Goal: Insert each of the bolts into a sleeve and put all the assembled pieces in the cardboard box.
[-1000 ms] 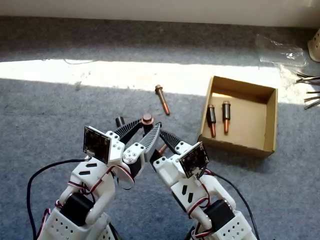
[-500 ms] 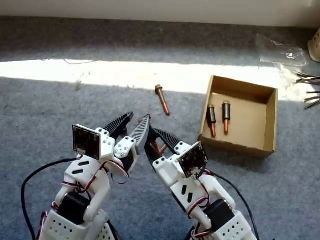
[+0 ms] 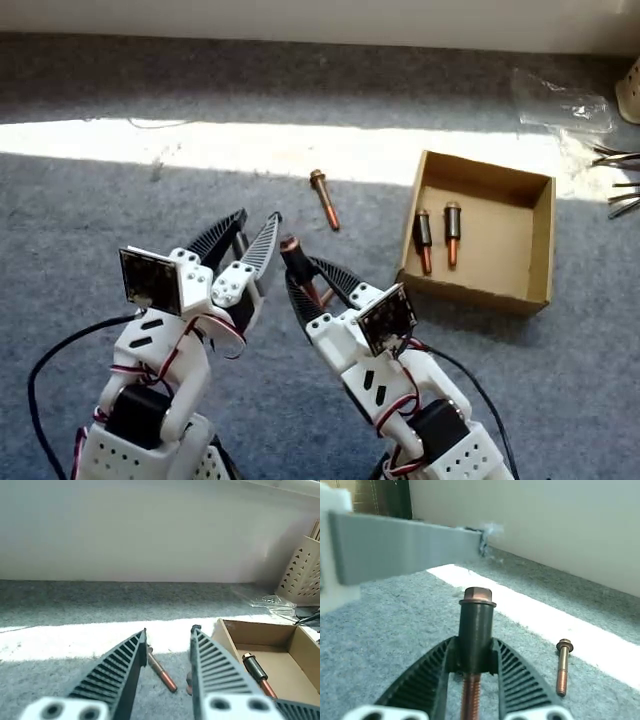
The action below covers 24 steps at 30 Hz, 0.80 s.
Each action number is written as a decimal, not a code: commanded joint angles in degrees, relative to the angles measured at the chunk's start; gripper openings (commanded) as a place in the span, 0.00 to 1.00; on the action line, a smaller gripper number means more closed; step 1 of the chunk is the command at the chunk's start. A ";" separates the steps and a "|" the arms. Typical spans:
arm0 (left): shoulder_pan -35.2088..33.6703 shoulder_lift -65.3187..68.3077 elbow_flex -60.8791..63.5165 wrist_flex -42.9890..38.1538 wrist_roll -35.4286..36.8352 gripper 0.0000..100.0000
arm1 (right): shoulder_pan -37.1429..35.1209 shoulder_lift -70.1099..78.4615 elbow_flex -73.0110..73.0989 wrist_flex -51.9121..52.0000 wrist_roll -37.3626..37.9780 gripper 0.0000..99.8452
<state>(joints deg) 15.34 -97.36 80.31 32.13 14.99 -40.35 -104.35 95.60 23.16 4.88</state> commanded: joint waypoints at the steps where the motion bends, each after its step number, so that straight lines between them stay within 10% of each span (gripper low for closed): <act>1: -0.84 -3.91 -4.44 -0.79 -0.79 0.14 | 0.84 -0.92 8.22 -0.22 -0.44 0.00; 12: -14.81 -7.16 1.89 -1.05 -0.79 0.14 | 6.20 -0.92 8.04 -0.04 -0.44 0.00; 24: -15.52 -7.16 5.14 -0.70 -1.05 0.00 | 17.01 -0.92 6.46 0.13 -0.44 0.00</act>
<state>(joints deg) 0.40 -104.22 85.23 32.13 14.99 -26.46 -104.35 95.60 23.16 4.88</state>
